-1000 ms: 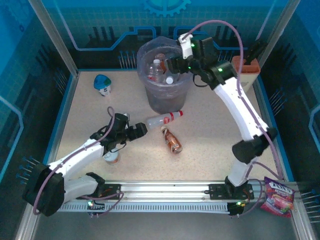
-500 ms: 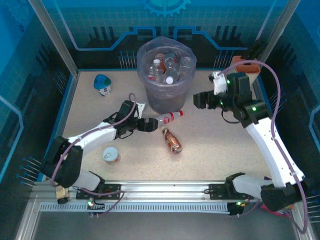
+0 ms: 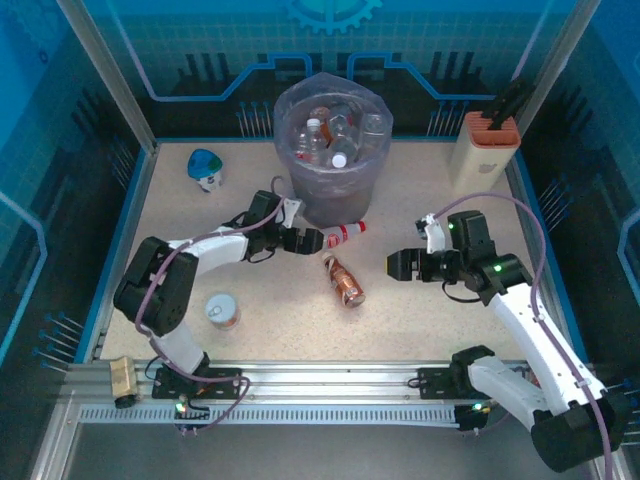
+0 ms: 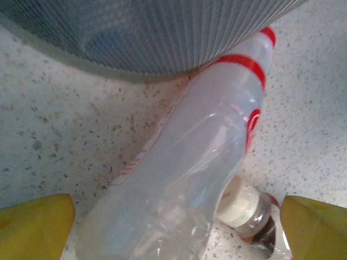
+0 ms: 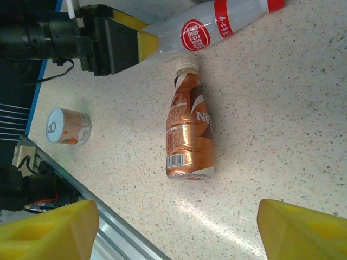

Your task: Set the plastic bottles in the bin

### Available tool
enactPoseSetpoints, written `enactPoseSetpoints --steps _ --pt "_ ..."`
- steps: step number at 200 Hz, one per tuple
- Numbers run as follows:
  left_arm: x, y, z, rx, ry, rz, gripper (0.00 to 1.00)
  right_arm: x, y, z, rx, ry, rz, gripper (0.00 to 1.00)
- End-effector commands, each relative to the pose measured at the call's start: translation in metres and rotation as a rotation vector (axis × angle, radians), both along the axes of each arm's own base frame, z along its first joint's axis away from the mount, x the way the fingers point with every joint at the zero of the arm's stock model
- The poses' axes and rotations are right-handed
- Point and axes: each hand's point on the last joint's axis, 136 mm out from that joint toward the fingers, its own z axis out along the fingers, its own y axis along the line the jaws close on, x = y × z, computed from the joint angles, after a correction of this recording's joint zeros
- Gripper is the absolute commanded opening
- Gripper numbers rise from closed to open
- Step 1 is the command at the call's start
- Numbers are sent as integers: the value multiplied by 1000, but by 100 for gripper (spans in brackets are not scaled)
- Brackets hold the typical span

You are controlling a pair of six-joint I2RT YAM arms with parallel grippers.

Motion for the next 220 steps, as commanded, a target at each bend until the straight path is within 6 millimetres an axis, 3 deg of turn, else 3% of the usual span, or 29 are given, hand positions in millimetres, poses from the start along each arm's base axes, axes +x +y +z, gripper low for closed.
enactPoseSetpoints --steps 1,66,96,154,192,220 --pt "-3 -10 -1 -34 20 -34 96 11 5 14 57 -40 -11 78" --pt "-22 -15 -20 -14 54 -41 76 24 7 12 120 -52 -79 77" --pt "-24 -19 -15 -33 48 -45 64 31 4 8 121 -50 -130 78" --pt "-30 -25 10 -24 -41 -85 50 64 3 -4 298 -22 -349 77" --pt "-39 -34 44 -56 -120 -132 50 74 8 -8 361 -9 -389 77" --pt "-51 -51 73 -112 -176 -173 52 82 18 -3 393 -20 -377 78"
